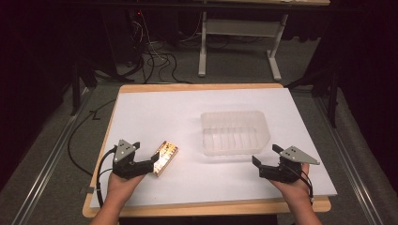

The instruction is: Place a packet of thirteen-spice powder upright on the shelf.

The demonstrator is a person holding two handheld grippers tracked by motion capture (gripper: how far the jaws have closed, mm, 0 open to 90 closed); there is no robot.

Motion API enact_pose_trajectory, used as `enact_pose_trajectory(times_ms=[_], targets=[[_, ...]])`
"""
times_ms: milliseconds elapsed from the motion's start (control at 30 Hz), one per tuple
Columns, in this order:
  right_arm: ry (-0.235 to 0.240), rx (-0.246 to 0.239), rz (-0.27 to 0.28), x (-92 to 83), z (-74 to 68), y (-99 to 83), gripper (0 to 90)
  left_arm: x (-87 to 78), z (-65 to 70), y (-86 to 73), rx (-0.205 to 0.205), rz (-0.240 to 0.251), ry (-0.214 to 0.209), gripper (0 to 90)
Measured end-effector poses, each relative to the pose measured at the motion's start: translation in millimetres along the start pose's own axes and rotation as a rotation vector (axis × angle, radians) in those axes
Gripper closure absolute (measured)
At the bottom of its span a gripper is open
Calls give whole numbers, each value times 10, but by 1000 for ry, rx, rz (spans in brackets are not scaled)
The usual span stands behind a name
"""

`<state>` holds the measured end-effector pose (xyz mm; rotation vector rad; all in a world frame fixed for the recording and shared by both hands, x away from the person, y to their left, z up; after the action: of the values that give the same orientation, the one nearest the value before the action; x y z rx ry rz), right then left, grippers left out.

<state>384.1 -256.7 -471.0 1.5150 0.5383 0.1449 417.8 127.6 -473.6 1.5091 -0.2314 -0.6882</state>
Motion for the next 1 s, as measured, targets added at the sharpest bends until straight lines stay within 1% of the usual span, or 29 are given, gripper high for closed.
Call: enact_pose_trajectory(times_ms=[100,200,333,567,800,833,900,933,1000], targets=[[4,-1,0,11,1,-2,81,22,60,-1,19,-6,-10,156],[0,-4,-4,13,14,-9,74,42,71,-22,23,-20,-18,155],[1,-3,-11,26,18,-18,64,38,73,-27,28,-23,-20,154],[9,-11,-23,32,-11,-47,62,18,51,-10,17,-16,-12,154],[11,-11,-38,30,24,-104,62,34,80,-18,18,-21,-15,153],[8,-2,-38,18,35,-106,52,34,88,-21,16,-25,-17,152],[6,-2,-37,8,46,-101,50,38,106,-26,10,-28,-18,150],[-12,5,-37,-12,78,-93,52,40,118,-29,8,-30,-21,150],[-22,8,-42,-28,113,-99,56,50,156,-40,5,-36,-26,150]])
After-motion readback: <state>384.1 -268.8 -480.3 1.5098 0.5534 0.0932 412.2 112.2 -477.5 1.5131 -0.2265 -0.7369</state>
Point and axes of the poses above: each handheld gripper's, and its own axes: x roughly forward along the jaws, y roughly out of its top, z roughly to its right, the point moved 10 cm from there along x, roughly forward along the jaws, and after that the axes turned 11 degrees about z, right-handed, at the moved point
